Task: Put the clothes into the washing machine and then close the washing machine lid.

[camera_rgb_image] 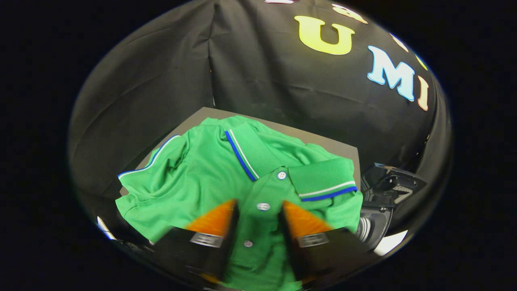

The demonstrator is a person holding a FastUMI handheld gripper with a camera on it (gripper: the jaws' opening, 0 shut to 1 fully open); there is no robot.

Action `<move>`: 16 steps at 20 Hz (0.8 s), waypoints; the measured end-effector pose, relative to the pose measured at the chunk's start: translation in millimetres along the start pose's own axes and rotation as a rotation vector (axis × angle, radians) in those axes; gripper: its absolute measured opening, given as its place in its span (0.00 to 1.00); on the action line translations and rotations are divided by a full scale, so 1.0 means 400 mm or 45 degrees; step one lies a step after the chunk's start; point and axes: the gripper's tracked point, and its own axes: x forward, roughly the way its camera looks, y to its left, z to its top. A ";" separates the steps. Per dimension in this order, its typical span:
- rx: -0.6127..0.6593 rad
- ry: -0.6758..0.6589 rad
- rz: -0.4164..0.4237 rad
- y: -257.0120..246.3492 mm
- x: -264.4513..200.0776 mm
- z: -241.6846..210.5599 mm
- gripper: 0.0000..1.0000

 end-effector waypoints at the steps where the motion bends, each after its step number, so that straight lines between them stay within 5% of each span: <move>1: 0.006 -0.007 -0.007 0.002 -0.002 -0.002 0.22; 4: -0.081 -0.056 -0.010 0.004 0.001 0.010 0.22; 5: -0.068 -0.063 -0.017 0.006 0.007 0.006 0.02; 16: 0.093 -0.263 0.038 -0.021 -0.085 0.078 0.02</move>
